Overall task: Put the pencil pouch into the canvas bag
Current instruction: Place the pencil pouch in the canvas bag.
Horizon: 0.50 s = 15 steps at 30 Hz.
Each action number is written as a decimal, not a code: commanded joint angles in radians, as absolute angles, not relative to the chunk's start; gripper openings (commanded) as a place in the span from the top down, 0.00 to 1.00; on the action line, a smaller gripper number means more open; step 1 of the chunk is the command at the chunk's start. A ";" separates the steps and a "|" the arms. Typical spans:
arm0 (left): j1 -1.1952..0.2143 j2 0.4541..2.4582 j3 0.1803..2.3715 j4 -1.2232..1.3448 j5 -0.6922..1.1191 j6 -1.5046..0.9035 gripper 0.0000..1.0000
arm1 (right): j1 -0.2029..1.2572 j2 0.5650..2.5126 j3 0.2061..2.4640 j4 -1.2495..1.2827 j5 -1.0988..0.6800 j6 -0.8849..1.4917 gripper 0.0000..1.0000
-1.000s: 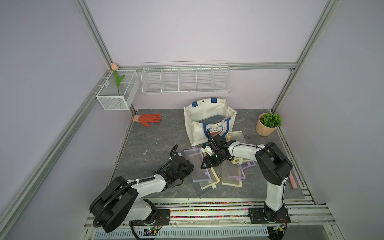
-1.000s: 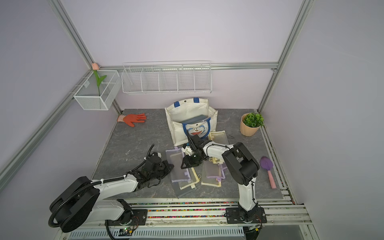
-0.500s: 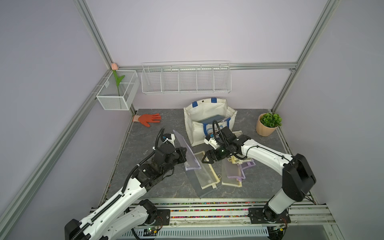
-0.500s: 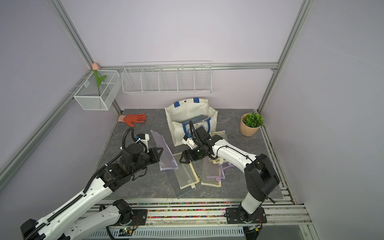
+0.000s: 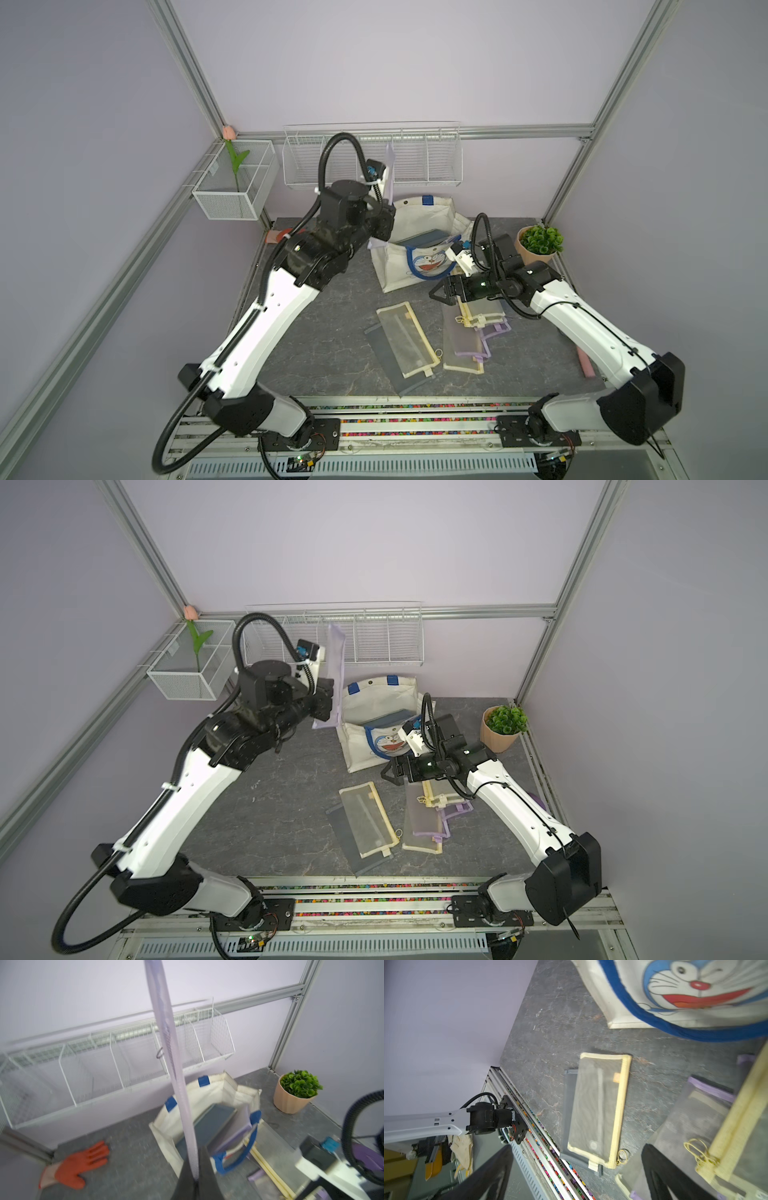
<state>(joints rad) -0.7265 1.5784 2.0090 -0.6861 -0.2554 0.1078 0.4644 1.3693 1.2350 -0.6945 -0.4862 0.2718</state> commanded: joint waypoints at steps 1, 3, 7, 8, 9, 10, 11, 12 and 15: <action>-0.723 1.746 2.197 -0.750 -0.281 0.384 1.00 | 0.431 1.323 1.194 -0.729 -0.491 0.296 0.03; -0.724 1.855 2.322 -0.756 -0.281 0.445 1.00 | 0.417 1.309 1.189 -0.737 -0.494 0.297 0.03; -0.724 2.039 2.489 -0.760 -0.269 0.532 1.00 | 0.394 1.285 1.189 -0.762 -0.486 0.283 0.03; -0.725 2.064 2.493 -0.749 -0.278 0.548 1.00 | 0.387 1.280 1.185 -0.765 -0.486 0.283 0.03; -0.725 2.091 2.489 -0.734 -0.303 0.560 1.00 | 0.381 1.274 1.181 -0.766 -0.487 0.282 0.03; -0.725 2.111 2.473 -0.712 -0.325 0.571 1.00 | 0.374 1.271 1.176 -0.768 -0.488 0.282 0.03; -0.726 2.120 2.452 -0.697 -0.332 0.587 1.00 | 0.371 1.269 1.172 -0.768 -0.488 0.281 0.03; -0.725 2.122 2.418 -0.672 -0.346 0.596 1.00 | 0.365 1.269 1.169 -0.766 -0.489 0.282 0.03; -0.726 2.127 2.330 -0.625 -0.379 0.620 1.00 | 0.351 1.280 1.165 -0.764 -0.497 0.281 0.02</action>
<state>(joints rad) -0.7265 2.1288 2.3653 -0.6746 -0.3283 0.5430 0.3618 1.2793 1.1835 -0.7441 -0.4870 0.2874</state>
